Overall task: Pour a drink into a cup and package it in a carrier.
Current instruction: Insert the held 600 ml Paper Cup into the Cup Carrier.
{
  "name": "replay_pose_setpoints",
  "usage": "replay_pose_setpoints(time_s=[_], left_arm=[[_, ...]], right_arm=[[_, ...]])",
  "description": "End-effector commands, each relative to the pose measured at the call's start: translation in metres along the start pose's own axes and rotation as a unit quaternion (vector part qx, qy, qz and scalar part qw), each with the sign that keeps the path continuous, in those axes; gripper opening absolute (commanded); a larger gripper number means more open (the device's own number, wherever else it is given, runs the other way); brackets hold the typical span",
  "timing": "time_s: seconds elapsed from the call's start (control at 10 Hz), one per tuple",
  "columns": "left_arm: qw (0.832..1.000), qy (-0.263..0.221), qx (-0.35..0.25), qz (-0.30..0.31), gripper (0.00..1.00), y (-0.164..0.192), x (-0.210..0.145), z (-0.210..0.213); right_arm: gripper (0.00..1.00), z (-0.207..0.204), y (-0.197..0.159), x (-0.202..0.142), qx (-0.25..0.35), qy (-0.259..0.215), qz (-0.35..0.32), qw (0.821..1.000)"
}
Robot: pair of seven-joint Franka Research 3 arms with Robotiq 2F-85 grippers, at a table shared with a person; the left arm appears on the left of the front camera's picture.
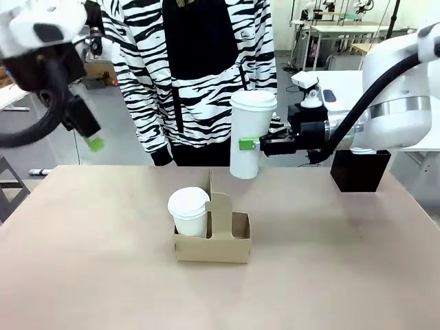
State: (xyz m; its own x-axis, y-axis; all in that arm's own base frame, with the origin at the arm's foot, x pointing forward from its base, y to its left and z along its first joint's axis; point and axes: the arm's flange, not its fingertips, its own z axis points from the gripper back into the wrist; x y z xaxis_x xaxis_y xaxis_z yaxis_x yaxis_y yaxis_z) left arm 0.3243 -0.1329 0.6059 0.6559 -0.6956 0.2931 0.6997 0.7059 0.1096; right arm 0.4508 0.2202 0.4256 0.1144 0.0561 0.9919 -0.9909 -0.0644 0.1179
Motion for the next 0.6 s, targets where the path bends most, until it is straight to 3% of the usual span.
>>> replay_pose_setpoints(time_s=[0.0, 0.1, 0.3, 0.4, 0.5], left_arm=[[0.999, -0.04, -0.02, 0.006, 1.0, -0.015, -0.009, -0.02], [1.0, 0.0, 0.0, 0.0, 1.0, 0.0, 0.0, 0.0], [1.0, 0.0, 0.0, 0.0, 1.0, 0.0, 0.0, 0.0], [1.0, -0.013, -0.004, -0.002, 1.0, -0.005, -0.007, -0.01], [0.997, -0.043, -0.032, -0.063, 1.0, -0.002, -0.018, -0.031]], right_arm=[[0.81, 0.013, -0.008, 0.001, 0.006, 0.003, 0.01, 1.0], [0.81, 0.0, 0.0, 0.0, 0.0, 0.0, 0.0, 1.0], [0.81, 0.0, 0.0, 0.0, 0.0, 0.0, 0.0, 1.0], [0.81, 0.002, -0.003, -0.008, 0.002, 0.001, 0.001, 1.0], [0.81, 0.001, 0.001, -0.016, 0.026, 0.003, 0.001, 1.0]])
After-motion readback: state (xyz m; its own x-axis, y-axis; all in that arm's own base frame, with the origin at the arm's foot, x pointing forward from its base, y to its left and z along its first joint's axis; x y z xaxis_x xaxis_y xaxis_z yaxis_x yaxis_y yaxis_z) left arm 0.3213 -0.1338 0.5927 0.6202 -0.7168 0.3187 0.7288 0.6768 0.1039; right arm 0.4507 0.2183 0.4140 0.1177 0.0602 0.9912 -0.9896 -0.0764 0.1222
